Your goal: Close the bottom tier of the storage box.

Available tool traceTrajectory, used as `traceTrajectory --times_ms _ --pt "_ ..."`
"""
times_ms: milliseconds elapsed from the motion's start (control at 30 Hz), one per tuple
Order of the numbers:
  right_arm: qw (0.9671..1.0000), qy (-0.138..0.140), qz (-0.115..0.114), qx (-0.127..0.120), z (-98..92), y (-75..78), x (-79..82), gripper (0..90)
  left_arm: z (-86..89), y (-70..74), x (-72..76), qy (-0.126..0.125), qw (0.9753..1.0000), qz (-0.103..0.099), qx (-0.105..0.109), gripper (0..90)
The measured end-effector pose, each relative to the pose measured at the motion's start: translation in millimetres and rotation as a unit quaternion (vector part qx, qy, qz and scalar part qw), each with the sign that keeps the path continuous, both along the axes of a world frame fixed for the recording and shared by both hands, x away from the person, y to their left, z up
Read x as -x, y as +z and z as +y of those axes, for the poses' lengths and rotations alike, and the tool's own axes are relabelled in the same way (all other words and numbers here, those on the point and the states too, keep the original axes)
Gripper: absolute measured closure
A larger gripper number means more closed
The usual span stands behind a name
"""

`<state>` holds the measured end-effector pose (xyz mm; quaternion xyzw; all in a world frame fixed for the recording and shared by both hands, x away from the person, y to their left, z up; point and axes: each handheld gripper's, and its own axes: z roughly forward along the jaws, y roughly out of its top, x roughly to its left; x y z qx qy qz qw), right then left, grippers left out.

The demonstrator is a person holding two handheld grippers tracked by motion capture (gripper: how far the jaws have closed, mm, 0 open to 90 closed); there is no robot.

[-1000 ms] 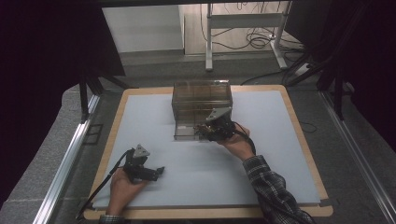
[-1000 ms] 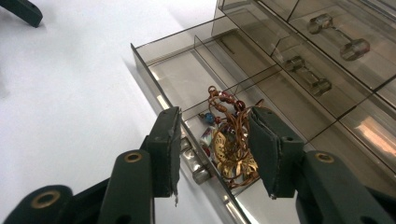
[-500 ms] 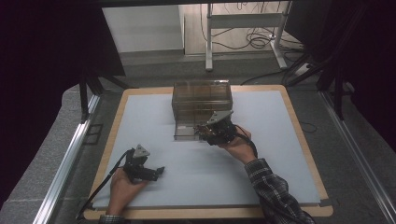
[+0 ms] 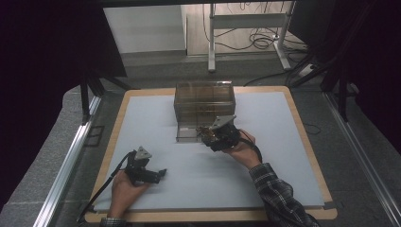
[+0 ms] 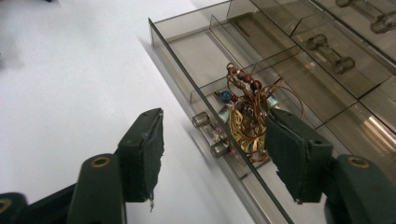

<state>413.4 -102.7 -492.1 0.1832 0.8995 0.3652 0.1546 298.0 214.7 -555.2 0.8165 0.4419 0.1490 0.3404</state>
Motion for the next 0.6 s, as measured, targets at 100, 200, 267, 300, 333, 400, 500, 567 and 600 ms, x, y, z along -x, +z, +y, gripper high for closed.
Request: traceTrajectory --times_ms 100,200,267,300,333,400,500,567,600 --pt "1.0 0.002 0.0 0.0 -0.5 -1.4 0.7 33.1 0.0 0.0 0.0 0.0 1.0 0.0 0.0 0.0" --pt "1.0 0.003 0.002 0.0 -0.9 -2.1 2.4 31.0 0.0 0.0 0.0 0.0 1.0 0.0 0.0 0.0" --pt "1.0 0.004 0.003 0.001 -1.5 -2.6 3.1 29.8 0.0 0.0 0.0 0.0 1.0 0.0 0.0 0.0" --pt "1.0 0.004 0.003 0.001 -1.9 -2.9 3.6 29.2 0.0 0.0 0.0 0.0 1.0 0.0 0.0 0.0" --pt "1.0 0.005 0.004 0.001 -2.5 -3.3 4.0 28.8 0.0 0.0 0.0 0.0 1.0 0.0 0.0 0.0" --pt "1.0 0.006 0.007 0.0 -3.5 -3.9 4.4 28.2 0.0 0.0 0.0 0.0 1.0 0.0 0.0 0.0" --pt "0.9999 0.005 0.012 -0.001 -4.8 -5.2 5.4 27.3 0.0 0.0 0.0 0.0 1.0 0.0 0.0 0.0" --pt "0.9999 0.007 0.014 -0.001 -5.4 -6.1 6.0 26.9 0.0 0.0 0.0 0.0 1.0 0.0 0.0 0.0" --pt "0.9999 0.006 0.016 -0.002 -5.4 -6.6 6.6 26.7 0.0 0.0 0.0 0.0 1.0 0.0 0.0 0.0"
